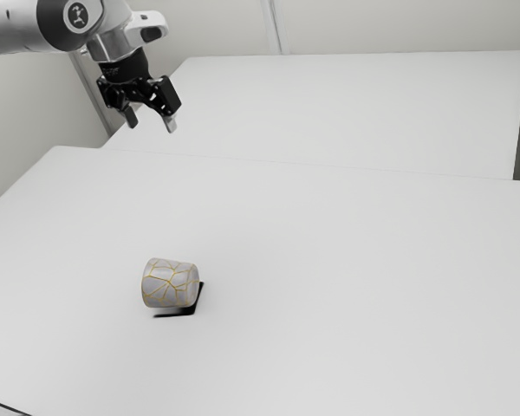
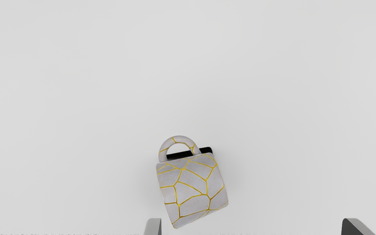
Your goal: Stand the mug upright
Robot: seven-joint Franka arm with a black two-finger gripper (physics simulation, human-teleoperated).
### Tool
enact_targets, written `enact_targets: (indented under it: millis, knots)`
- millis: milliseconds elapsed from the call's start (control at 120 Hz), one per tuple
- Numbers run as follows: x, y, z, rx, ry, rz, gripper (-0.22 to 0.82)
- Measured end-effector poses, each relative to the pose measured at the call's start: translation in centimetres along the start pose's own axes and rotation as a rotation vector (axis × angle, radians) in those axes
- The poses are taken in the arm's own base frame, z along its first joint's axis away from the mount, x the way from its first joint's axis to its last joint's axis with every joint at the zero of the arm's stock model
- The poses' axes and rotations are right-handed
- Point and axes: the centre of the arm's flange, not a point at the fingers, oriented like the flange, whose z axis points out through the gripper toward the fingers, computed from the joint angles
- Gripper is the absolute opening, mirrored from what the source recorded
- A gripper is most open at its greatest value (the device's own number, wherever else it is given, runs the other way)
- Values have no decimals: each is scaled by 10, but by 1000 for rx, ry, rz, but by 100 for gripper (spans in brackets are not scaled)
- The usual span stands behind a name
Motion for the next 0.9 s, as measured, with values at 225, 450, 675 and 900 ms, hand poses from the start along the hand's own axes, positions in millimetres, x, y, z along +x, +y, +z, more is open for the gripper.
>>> enact_targets:
  millis: [225,450,675,900]
  knots:
    - [-1,7,3,0,-10,3,60]
    - [-7,25,31,-42,-56,20,60]
    - [-25,44,80,-169,-121,16,60]
    - [-48,-45,127,-267,-117,-144,60]
